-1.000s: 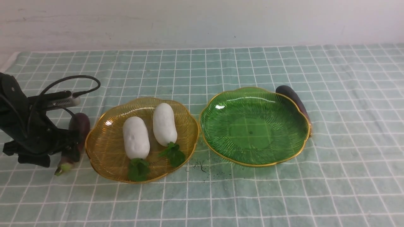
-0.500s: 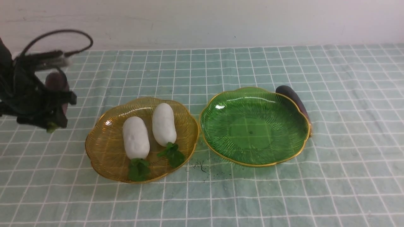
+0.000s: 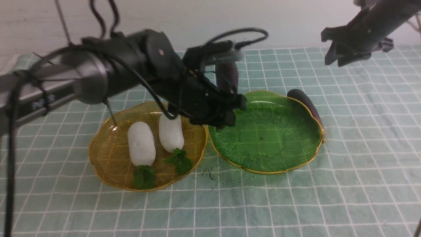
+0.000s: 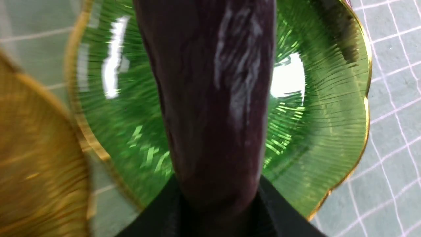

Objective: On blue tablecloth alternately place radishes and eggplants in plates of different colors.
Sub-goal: 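Place the eggplant on the green plate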

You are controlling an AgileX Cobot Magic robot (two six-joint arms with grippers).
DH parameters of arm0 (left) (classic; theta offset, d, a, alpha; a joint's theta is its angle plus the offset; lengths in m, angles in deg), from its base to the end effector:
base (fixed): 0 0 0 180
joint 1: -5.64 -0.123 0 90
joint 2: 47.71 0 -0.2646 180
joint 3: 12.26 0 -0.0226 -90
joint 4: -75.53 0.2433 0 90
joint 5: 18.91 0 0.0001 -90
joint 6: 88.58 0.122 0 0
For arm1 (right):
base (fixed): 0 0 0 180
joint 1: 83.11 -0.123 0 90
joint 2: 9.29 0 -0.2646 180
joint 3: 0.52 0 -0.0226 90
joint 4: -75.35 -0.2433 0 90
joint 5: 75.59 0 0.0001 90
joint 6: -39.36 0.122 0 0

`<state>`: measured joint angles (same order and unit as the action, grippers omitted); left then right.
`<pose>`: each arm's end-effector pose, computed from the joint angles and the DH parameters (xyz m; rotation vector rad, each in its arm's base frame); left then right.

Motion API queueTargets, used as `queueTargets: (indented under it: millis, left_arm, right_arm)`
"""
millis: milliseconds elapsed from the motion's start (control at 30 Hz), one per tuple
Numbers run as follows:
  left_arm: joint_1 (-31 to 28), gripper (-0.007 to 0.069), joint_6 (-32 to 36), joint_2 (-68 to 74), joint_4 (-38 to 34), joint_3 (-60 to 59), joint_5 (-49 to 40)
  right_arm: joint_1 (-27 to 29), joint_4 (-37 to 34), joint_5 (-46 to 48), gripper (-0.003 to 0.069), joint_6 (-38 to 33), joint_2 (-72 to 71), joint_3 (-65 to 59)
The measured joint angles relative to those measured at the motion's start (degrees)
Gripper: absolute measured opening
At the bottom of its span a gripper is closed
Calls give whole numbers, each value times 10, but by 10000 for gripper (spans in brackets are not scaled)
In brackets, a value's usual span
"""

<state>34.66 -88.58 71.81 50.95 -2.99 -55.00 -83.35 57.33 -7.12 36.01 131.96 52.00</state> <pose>0.3670 -0.2378 0.1948 0.3026 2.5776 -0.6469 0.4960 0.0372 0.2097 -0.0078 2.7085 0.4161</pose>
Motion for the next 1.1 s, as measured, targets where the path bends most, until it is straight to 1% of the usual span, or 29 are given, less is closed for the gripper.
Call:
queueTargets:
  millis: [67,133,167,267,367,400,433,500,567,633,700,833,900,933,967,1033,1067,1100]
  left_arm:
    - [11,206,-11,22,-2,0,22]
    - [18,206,-21,47,-7,0,45]
    - [19,206,-24,64,-14,0,55]
    - [19,219,-25,86,-22,0,66]
    - [19,296,-25,98,-25,0,71]
    - [19,302,-25,98,-25,0,71]
    - [19,350,-25,100,-26,1,72]
    - [19,421,-25,101,-29,2,72]
    - [19,467,-26,101,-30,4,71]
    - [19,495,-27,101,-30,5,71]
    - [19,507,-29,101,-30,5,72]
    - [19,498,-30,101,-30,5,72]
    - [19,472,-30,100,-30,5,71]
    - [19,444,-30,98,-30,5,68]
    - [19,440,-30,96,-30,5,67]
    - [19,391,-30,88,-29,5,62]
    - [19,323,-30,67,-25,5,61]
    - [19,293,-30,58,-22,5,61]
  right_arm:
    - [0,-17,-25,391,-3,19,0]
    - [0,-34,-47,451,-13,38,0]
    - [0,-47,-60,501,-26,51,0]
    - [0,-69,-73,547,-44,66,0]
    - [0,-89,-79,563,-64,82,0]
    - [0,-92,-79,564,-65,84,0]
    - [0,-99,-82,566,-69,91,0]
    - [0,-106,-83,566,-72,97,0]
    - [0,-110,-83,566,-74,102,0]
    - [-1,-116,-81,566,-75,106,0]
    - [-1,-129,-75,566,-78,107,0]
    - [-1,-154,-63,566,-97,107,0]
    - [-1,-156,-59,566,-101,107,0]
    - [-1,-156,-56,566,-102,107,0]
    - [-1,-156,-55,566,-102,107,0]
    - [-1,-155,-49,566,-103,107,0]
    - [-2,-150,-47,566,-104,107,0]
    - [-2,-145,-47,566,-104,108,0]
